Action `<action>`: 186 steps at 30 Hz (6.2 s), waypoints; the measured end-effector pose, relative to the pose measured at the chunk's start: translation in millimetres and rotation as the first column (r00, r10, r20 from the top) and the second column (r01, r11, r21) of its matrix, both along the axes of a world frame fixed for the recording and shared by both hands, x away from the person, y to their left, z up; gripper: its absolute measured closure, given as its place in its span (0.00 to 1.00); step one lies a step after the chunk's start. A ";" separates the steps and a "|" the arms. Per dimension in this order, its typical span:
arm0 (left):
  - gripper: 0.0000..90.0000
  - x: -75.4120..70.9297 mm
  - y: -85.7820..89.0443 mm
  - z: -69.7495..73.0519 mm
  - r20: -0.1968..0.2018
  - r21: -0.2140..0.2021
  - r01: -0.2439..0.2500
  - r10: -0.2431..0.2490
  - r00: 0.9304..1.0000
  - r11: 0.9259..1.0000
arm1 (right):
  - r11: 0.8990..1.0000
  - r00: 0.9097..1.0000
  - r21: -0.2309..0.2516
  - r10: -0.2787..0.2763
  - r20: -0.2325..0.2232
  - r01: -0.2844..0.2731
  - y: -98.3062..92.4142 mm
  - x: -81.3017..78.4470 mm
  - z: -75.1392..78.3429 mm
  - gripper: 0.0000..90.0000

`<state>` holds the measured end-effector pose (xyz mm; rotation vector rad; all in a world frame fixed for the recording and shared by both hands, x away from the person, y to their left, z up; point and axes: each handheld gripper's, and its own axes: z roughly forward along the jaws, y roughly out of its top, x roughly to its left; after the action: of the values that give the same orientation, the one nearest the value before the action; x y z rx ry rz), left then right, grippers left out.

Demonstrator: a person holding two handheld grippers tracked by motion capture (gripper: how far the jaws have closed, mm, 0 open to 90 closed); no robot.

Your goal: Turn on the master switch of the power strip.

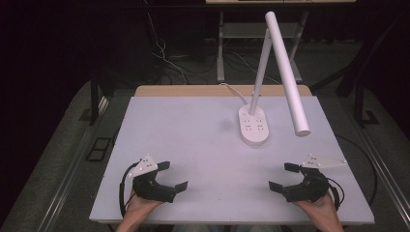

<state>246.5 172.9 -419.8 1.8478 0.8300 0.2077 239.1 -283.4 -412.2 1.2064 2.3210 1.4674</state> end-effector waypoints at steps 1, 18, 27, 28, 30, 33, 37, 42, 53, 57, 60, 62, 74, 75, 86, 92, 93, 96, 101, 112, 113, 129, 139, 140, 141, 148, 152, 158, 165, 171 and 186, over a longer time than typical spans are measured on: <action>0.00 0.0 0.0 0.0 0.000 0.000 0.000 0.000 1.000 1.000 | 1.000 1.000 0.000 -0.005 -0.005 0.005 0.0 0.1 -0.3 0.00; 0.00 1.9 0.6 -0.9 -0.027 0.014 0.006 -0.006 1.000 1.000 | 1.000 1.000 0.001 0.003 -0.028 -0.003 -0.2 1.2 0.2 0.00; 0.01 1.5 -0.7 2.7 -0.017 0.003 0.013 -0.013 1.000 1.000 | 1.000 0.999 -0.008 0.015 -0.046 -0.016 2.5 1.4 -1.2 0.00; 0.01 2.2 -1.0 3.1 -0.016 0.005 0.012 -0.012 1.000 1.000 | 1.000 0.999 -0.009 0.016 -0.047 -0.016 2.8 1.4 -1.4 0.00; 0.01 4.1 -1.4 5.0 -0.021 0.011 0.015 -0.015 1.000 1.000 | 1.000 0.999 -0.012 0.019 -0.044 -0.019 3.1 1.6 -1.7 0.00; 0.01 6.5 -1.8 9.6 -0.019 0.013 0.016 -0.016 1.000 1.000 | 1.000 0.999 -0.012 0.021 -0.046 -0.021 3.6 1.3 -1.9 0.00; 0.01 9.9 -1.7 12.7 -0.027 0.018 0.018 -0.018 0.999 1.000 | 1.000 0.999 -0.017 0.023 -0.049 -0.024 4.5 1.0 -2.3 0.00; 0.01 12.1 -2.7 13.7 -0.039 0.022 0.032 -0.031 0.999 0.999 | 0.999 0.999 -0.020 0.025 -0.049 -0.026 4.7 1.1 -2.5 0.00; 0.00 26.8 -9.3 18.1 -0.066 0.044 0.067 -0.064 0.996 0.997 | 1.000 0.999 -0.018 0.019 -0.048 -0.020 2.7 0.5 -2.1 0.00; 0.00 33.6 -12.5 23.2 -0.072 0.051 0.086 -0.082 0.994 0.995 | 1.000 0.999 -0.020 0.018 -0.046 -0.019 1.1 0.9 -2.1 0.00; 0.00 35.9 -13.4 25.0 -0.074 0.052 0.091 -0.087 0.993 0.994 | 1.000 0.999 -0.017 0.010 -0.045 -0.011 0.5 0.8 -2.2 0.00; 0.00 39.6 -14.9 27.4 -0.079 0.056 0.099 -0.094 0.992 0.993 | 1.000 0.999 -0.018 0.010 -0.047 -0.011 -0.2 0.8 -2.0 0.00; 0.01 56.8 -29.9 38.4 -0.098 0.083 0.149 -0.141 0.985 0.985 | 1.000 0.999 -0.022 0.010 -0.048 -0.011 0.0 0.7 -2.5 0.00; 0.01 58.2 -31.5 39.8 -0.098 0.084 0.152 -0.143 0.985 0.985 | 1.000 0.999 -0.022 0.010 -0.048 -0.011 0.1 0.7 -2.6 0.00; 0.01 73.2 -44.5 51.1 -0.100 0.119 0.191 -0.180 0.979 0.974 | 1.000 0.999 -0.025 0.009 -0.048 -0.011 -0.3 0.7 -2.8 0.00; 0.02 84.5 -52.3 58.3 -0.107 0.155 0.215 -0.200 0.974 0.964 | 1.000 0.999 -0.027 0.011 -0.047 -0.012 -0.9 0.9 -2.8 0.00; 0.02 86.4 -53.8 60.5 -0.108 0.157 0.218 -0.202 0.973 0.963 | 1.000 0.999 -0.028 0.011 -0.047 -0.012 -0.8 0.9 -2.9 0.00; 0.02 92.1 -58.9 65.8 -0.104 0.166 0.230 -0.215 0.971 0.959 | 0.999 0.999 -0.031 0.014 -0.043 -0.016 -0.9 0.2 -3.4 0.00; 0.02 100.8 -68.3 70.8 -0.104 0.194 0.253 -0.236 0.966 0.948 | 1.000 0.999 -0.026 0.010 -0.044 -0.011 -2.4 -0.4 -2.6 0.00; 0.03 120.0 -87.3 81.3 -0.102 0.233 0.277 -0.260 0.960 0.932 | 1.000 0.999 -0.021 0.004 -0.036 -0.005 -5.2 -1.2 -1.1 0.00; 0.03 121.6 -88.7 82.6 -0.099 0.236 0.280 -0.264 0.959 0.930 | 1.000 0.999 -0.021 0.004 -0.034 -0.005 -5.4 -1.2 -1.0 0.00; 0.05 147.9 -103.3 88.8 -0.106 0.259 0.282 -0.263 0.959 0.924 | 1.000 0.999 -0.020 0.002 -0.033 -0.002 -5.8 -1.2 -0.9 0.00; 0.07 168.0 -109.2 92.9 -0.112 0.249 0.275 -0.255 0.960 0.928 | 1.000 0.999 -0.019 0.005 -0.032 -0.006 -5.6 -1.1 -1.1 0.00; 0.07 170.1 -109.5 93.8 -0.112 0.252 0.277 -0.256 0.960 0.927 | 1.000 0.999 -0.018 0.005 -0.034 -0.005 -5.8 -1.0 -1.2 0.00; 0.07 171.9 -110.1 94.7 -0.110 0.252 0.273 -0.253 0.961 0.928 | 1.000 0.999 -0.018 0.005 -0.034 -0.005 -5.8 -1.0 -1.2 0.00; 0.10 184.9 -113.5 101.2 -0.116 0.256 0.268 -0.246 0.962 0.929 | 1.000 0.999 -0.015 0.001 -0.036 -0.001 -6.6 -1.3 -0.8 0.00; 0.11 192.8 -117.9 102.6 -0.117 0.250 0.261 -0.239 0.964 0.932 | 1.000 0.999 -0.016 0.001 -0.036 -0.002 -6.4 -1.4 -0.8 0.00; 0.15 204.0 -127.2 101.9 -0.121 0.253 0.252 -0.228 0.966 0.934 | 1.000 0.999 -0.014 0.002 -0.035 -0.002 -6.7 -1.2 -0.8 0.00; 0.19 214.9 -138.4 96.7 -0.133 0.242 0.254 -0.227 0.965 0.936 | 1.000 0.999 -0.015 0.007 -0.035 -0.007 -6.2 -1.5 -1.0 0.00; 0.24 226.5 -145.0 90.5 -0.129 0.249 0.254 -0.228 0.965 0.935 | 1.000 0.999 -0.013 0.006 -0.034 -0.007 -6.1 -1.6 -1.1 0.00; 0.44 249.1 -153.1 75.6 -0.157 0.192 0.192 -0.163 0.974 0.962 | 1.000 0.999 -0.013 0.006 -0.035 -0.007 -6.5 -1.5 -1.2 0.00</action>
<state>495.6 19.8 -344.2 2.1405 0.7547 0.0509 237.6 -290.0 -413.3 1.2319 2.3556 1.4421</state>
